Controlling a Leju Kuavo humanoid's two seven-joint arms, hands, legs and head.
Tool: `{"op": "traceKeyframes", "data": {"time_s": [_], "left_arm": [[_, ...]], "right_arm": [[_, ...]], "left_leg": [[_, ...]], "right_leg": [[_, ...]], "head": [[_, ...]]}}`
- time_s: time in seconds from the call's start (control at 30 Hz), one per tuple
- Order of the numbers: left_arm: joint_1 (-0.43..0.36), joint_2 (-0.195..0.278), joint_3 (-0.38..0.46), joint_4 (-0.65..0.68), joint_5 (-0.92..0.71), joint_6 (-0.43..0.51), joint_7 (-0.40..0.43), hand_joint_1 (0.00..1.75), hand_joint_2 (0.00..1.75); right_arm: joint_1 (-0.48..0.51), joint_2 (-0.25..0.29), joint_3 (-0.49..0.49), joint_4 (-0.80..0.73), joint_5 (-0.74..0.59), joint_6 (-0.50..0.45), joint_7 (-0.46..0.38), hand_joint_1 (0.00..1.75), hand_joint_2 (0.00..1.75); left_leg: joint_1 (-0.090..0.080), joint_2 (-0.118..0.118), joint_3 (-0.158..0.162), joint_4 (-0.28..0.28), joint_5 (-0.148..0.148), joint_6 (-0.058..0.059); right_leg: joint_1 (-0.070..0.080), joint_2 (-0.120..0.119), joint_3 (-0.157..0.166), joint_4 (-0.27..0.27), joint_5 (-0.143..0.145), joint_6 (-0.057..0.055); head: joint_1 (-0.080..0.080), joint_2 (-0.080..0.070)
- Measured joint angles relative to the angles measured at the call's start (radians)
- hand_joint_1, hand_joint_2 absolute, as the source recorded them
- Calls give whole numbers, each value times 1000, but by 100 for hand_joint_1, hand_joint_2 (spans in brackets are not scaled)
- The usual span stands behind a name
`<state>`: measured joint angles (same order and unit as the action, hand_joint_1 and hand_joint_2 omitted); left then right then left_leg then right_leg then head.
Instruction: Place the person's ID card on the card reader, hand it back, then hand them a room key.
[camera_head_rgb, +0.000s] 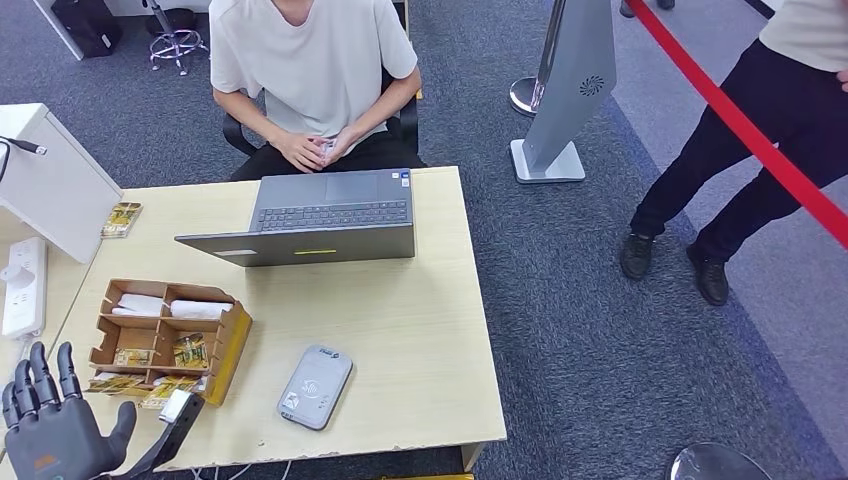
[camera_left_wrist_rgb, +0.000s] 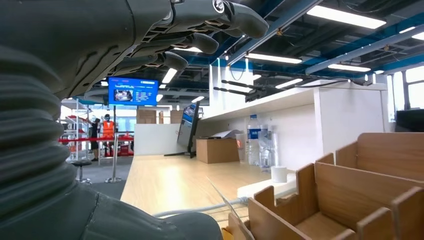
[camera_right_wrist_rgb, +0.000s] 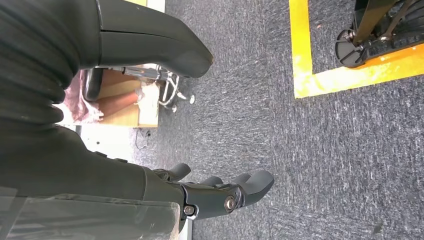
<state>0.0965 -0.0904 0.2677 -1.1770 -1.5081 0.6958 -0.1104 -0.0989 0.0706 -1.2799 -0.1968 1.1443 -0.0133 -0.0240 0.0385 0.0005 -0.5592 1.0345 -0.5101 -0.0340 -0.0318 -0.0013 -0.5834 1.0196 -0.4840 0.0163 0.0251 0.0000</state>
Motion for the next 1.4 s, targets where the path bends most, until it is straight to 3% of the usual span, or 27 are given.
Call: {"op": "traceKeyframes", "data": {"time_s": [0.63, 0.77, 0.93, 1.4], "left_arm": [[-15, 12, -43, 51, 2, 0, 15, 0, 175], [-20, 18, -55, 74, 3, 0, 45, 0, 175], [-25, 50, -126, 106, 8, 0, 131, 0, 175], [-37, 68, -165, 162, 7, 0, 131, 0, 175]], "right_arm": [[0, 0, 1, 0, 2, 2, 0, 0, 175], [0, 0, 1, 0, 3, 3, 0, 0, 175], [-1, 0, 3, 0, -1, 6, 0, 0, 175], [-1, 0, 10, 0, 0, 6, 0, 0, 175]], "left_leg": [[0, 0, 0, 0, 0, 0], [0, 0, 0, 0, 0, 0], [0, 0, 0, 0, 0, 0], [0, 0, 0, 0, 0, 0]], "right_leg": [[0, 0, 0, 0, 0, 0], [0, 0, 0, 0, 0, 0], [0, 0, 0, 0, 0, 0], [0, 0, 0, 0, 0, 0]], "head": [[0, 0], [0, 0], [0, 0], [0, 0]]}}
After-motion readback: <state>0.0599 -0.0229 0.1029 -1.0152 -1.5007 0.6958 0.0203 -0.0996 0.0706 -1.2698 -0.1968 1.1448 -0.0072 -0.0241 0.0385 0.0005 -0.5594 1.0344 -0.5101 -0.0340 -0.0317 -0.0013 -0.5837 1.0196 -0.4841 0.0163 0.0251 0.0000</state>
